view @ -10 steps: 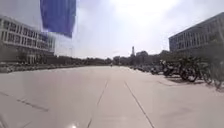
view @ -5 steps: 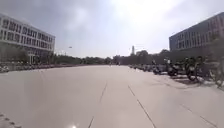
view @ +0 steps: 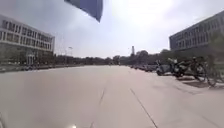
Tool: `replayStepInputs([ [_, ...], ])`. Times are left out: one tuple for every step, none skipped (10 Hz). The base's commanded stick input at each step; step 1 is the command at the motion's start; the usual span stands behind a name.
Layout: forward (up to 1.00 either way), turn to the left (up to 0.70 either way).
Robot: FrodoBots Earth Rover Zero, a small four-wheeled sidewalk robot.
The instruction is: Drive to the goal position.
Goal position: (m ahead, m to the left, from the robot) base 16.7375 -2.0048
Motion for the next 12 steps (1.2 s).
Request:
replayStepInputs([
  [1.0,0.0],
  [1.0,0.0],
  [1.0,0.0],
  [1.0,0.0],
  [1.0,0.0],
  [1.0,0.0],
  [1.0,0.0],
  [1.0,0.0],
  [1.0,0.0],
  [1.0,0.0],
  [1.0,0.0],
  [1.0,0.0],
])
